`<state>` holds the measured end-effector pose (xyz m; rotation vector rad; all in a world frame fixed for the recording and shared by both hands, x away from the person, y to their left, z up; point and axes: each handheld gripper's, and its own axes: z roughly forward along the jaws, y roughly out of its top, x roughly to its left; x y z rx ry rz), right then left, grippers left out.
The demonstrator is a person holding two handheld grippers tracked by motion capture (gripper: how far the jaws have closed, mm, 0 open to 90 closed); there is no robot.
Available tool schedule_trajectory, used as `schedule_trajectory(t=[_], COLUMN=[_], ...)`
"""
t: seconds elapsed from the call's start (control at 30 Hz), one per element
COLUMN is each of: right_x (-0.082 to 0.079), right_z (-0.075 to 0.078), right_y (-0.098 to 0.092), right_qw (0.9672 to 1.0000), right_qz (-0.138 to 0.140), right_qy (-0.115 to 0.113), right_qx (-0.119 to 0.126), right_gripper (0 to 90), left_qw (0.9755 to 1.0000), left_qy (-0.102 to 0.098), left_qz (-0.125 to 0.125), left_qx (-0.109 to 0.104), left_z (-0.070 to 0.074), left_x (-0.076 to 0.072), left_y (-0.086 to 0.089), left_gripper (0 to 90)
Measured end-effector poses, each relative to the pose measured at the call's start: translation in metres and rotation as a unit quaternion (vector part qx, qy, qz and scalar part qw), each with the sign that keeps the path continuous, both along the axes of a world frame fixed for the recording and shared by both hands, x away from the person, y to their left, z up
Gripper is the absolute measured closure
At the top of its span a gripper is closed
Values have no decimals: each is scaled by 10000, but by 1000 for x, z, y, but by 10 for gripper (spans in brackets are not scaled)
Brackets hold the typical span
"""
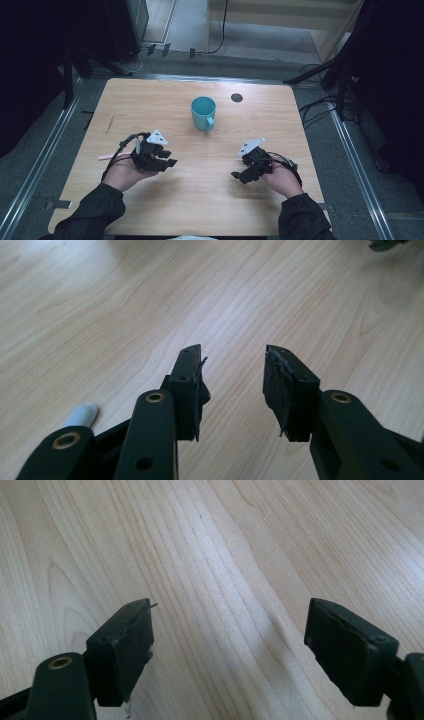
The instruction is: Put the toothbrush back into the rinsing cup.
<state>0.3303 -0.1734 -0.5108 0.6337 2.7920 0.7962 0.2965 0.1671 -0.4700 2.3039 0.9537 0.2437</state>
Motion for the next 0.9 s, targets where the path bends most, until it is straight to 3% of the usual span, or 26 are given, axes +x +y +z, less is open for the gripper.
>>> schedule_trajectory(t=[0.03, 0.13, 0.33, 0.4, 0.57, 0.67, 0.9], right_x=[0, 0, 1, 0, 0, 0, 1], right_z=[0, 0, 0, 0, 1, 1, 3], right_y=[0, -1, -1, 0, 1, 3, 2], right_qw=[10000, 10000, 10000, 10000, 10000, 10000, 10000], right_qz=[1, 36, 26, 21, 50, 76, 65], right_qy=[0, -5, 15, 17, 6, -21, 25], right_qx=[3, 2, 12, 10, -19, -9, 70], right_gripper=[198, 199, 199, 200, 200, 201, 201], left_qw=[9999, 9997, 9999, 9997, 9993, 9989, 9984], left_qy=[-125, -214, -54, 134, 311, 383, 482], left_qz=[32, 97, 135, 201, 180, 218, 284], left_qx=[62, 56, 30, -60, -71, -167, -116], left_z=[1, 5, 4, 5, 5, 5, 4], left_x=[0, 2, 5, 6, 7, 7, 10], left_y=[0, 1, 5, 7, 13, 15, 21], left_gripper=[605, 599, 588, 659, 744, 791, 865])
